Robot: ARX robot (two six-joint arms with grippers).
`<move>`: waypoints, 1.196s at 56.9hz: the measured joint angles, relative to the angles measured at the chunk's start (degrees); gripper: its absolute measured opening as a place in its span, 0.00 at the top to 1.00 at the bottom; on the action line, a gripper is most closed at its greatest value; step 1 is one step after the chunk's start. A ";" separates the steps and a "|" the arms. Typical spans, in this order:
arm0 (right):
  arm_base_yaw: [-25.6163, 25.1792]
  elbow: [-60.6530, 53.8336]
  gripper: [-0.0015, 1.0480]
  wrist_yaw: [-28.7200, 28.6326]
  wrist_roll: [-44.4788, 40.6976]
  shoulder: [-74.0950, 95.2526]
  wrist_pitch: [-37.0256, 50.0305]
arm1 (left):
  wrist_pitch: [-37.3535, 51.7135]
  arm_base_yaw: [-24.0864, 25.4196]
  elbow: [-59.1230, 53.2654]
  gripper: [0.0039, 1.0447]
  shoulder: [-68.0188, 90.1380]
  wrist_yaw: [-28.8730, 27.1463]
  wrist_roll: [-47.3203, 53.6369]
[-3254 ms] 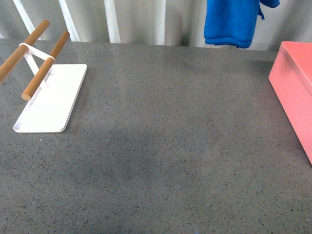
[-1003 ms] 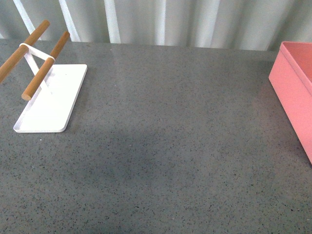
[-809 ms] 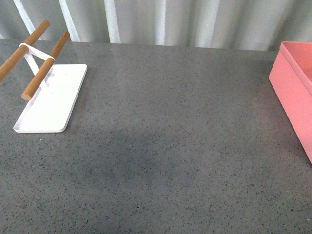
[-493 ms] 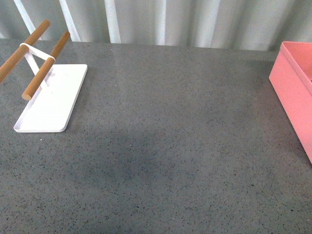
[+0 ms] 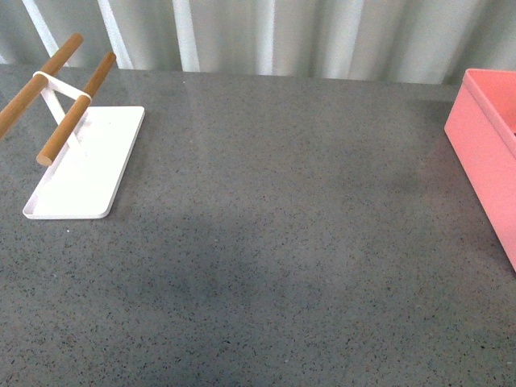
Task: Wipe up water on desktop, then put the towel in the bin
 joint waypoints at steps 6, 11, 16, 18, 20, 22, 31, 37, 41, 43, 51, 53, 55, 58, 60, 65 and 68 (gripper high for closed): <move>0.90 -3.23 0.97 0.72 0.02 -4.13 -0.74 | 0.00 0.00 0.02 0.06 0.00 0.00 0.00; 3.30 -5.40 0.97 4.07 0.02 -7.21 -1.88 | 0.00 0.00 0.00 0.06 0.00 0.00 0.00; 4.39 -7.39 0.97 4.09 0.04 -10.71 -3.48 | 0.00 0.00 0.00 0.06 0.00 0.02 0.00; 4.42 -7.93 0.97 4.15 0.04 -11.87 -4.07 | 0.00 0.00 0.00 0.06 0.00 0.00 0.00; 4.42 -8.46 0.97 4.26 0.09 -13.07 -4.70 | 0.00 0.00 0.00 0.06 0.00 0.00 0.00; 4.42 -9.16 0.97 4.35 0.17 -14.64 -5.57 | 0.00 0.00 0.02 0.06 0.00 -0.04 0.00; 4.46 -12.74 0.97 4.39 0.22 -16.74 -4.33 | 0.00 0.00 0.00 0.06 -0.02 0.00 0.00; 4.46 -13.49 0.97 4.39 0.26 -21.14 -7.85 | 0.00 0.00 0.00 0.06 0.00 0.00 0.00; 4.46 -13.59 0.97 4.39 0.31 -24.52 -10.45 | 0.00 0.00 0.00 0.06 -0.02 0.00 0.00; 4.48 -13.75 0.97 4.39 0.35 -26.84 -12.39 | 0.00 0.00 0.00 0.06 0.00 0.00 0.00; 4.48 -14.05 0.97 4.59 0.44 -35.32 -19.85 | 0.00 0.00 0.02 0.06 -0.02 0.00 0.00; 4.48 -14.10 0.97 4.59 0.44 -37.24 -21.64 | 0.00 0.00 0.00 0.06 0.00 0.00 0.00; 4.48 -14.14 0.97 4.59 0.46 -39.10 -23.37 | 0.00 0.00 0.00 0.06 0.00 0.00 0.00; 4.48 -14.19 0.97 4.59 0.46 -41.29 -25.40 | 0.00 0.00 0.00 0.06 -0.02 0.00 0.00; 4.48 -14.21 0.97 4.61 0.46 -42.66 -26.64 | 0.00 0.00 0.02 0.06 -0.02 0.00 0.00; 4.48 -14.21 0.97 4.61 0.55 -45.55 -29.35 | 0.00 0.00 0.00 0.06 -0.02 0.00 0.00; 4.48 -14.23 0.97 4.63 0.63 -47.01 -30.75 | 0.00 0.00 0.00 0.06 -0.02 0.00 0.00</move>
